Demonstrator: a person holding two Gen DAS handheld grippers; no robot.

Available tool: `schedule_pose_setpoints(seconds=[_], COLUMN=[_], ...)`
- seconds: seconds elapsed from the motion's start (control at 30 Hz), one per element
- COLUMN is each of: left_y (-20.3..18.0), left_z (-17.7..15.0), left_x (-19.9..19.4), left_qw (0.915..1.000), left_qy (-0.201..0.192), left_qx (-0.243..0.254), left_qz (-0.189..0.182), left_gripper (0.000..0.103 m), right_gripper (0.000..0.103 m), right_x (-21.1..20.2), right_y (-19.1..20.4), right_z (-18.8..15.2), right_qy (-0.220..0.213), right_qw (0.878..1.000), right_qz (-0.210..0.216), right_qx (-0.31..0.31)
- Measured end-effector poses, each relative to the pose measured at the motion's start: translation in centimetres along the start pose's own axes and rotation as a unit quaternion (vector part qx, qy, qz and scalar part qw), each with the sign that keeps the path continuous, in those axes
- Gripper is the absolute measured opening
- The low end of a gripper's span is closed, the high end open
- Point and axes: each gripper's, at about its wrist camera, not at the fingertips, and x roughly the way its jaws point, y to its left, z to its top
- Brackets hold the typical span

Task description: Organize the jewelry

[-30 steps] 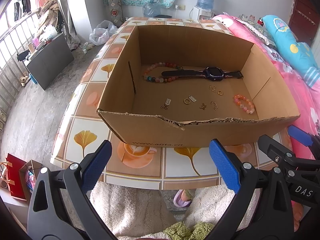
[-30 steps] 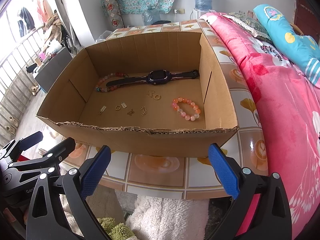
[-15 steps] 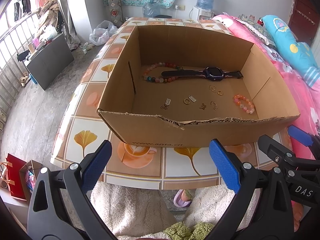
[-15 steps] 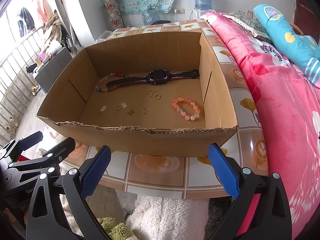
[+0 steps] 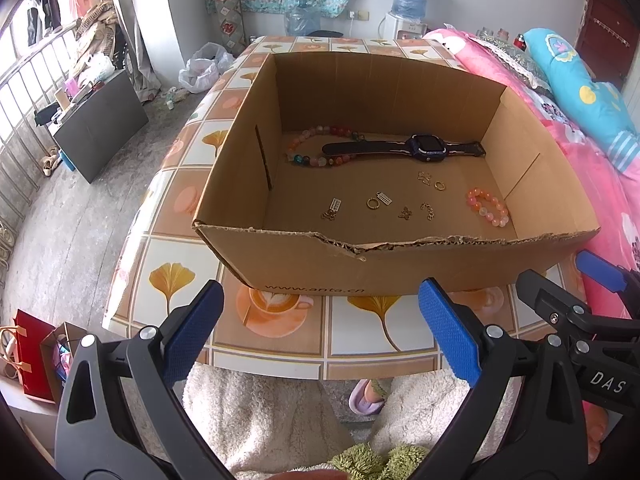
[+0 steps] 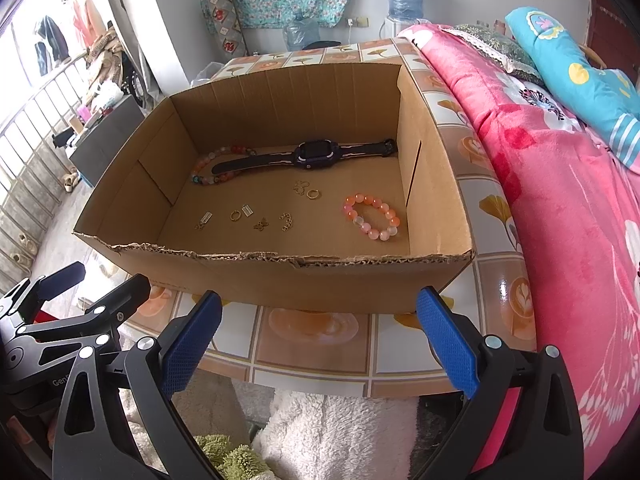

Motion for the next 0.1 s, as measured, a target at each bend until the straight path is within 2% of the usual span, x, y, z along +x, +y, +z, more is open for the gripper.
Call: schedule_pose_setpoints(seconds=[0.1], left_y=[-0.01], left_z=[0.03], left_x=[0.02], left_qw=[1.0000], left_qy=[0.001], left_qx=[0.000], left_qz=[-0.001], left_gripper=[0.094], right_gripper=[0.095], right_x=[0.04], right_y=[0.05], right_z=[0.05], right_qy=[0.001], right_qw=[1.000], right_qz=[-0.002], right_qx=[-0.002])
